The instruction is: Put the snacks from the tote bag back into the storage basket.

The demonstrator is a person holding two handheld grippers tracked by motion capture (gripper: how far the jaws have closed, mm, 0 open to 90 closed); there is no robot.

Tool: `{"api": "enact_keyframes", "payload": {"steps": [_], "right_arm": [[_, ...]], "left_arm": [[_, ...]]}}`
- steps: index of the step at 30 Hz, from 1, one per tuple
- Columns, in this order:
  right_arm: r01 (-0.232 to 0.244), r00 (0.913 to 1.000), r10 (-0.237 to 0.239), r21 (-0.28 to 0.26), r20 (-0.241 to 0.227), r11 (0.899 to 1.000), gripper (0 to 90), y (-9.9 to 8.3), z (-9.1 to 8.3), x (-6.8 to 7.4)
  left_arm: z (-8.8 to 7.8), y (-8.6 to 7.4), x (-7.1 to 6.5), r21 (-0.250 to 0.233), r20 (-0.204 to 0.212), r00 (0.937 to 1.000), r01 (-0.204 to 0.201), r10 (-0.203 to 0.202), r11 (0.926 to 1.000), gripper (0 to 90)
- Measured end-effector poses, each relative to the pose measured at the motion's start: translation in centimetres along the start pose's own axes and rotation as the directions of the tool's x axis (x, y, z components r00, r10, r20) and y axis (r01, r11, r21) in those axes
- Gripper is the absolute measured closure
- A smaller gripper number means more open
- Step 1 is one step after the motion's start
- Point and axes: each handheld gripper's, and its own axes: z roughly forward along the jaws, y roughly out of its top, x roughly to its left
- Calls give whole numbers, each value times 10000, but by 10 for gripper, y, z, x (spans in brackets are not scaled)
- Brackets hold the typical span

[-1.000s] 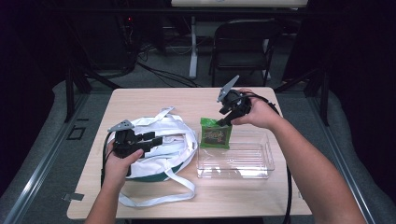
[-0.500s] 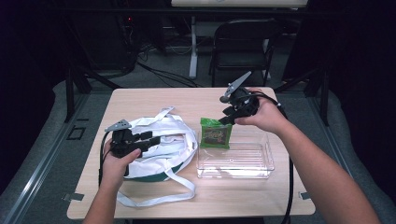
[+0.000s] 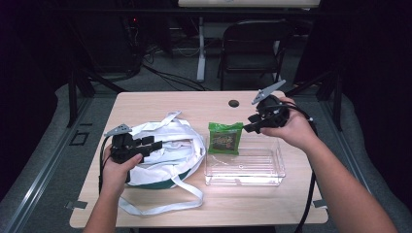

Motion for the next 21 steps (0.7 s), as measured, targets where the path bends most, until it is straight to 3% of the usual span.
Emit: {"api": "enact_keyframes", "payload": {"steps": [7, 14, 21], "right_arm": [[-765, 9947, 776, -183, 681, 9969, 607, -36, -9, 0], [-1297, 9869, 1334, -453, 907, 9905, 607, -71, -7, 8], [-2195, 9704, 2303, -1326, 732, 9666, 649, -98, -7, 22]], "left_arm": [[0, 0, 0, 44, -43, 10000, -18, 18, 10000, 471], [1, 0, 1, 72, -105, 9999, -26, 26, 10000, 471], [0, 0, 2, 97, -234, 9997, -55, 58, 9999, 479]]}}
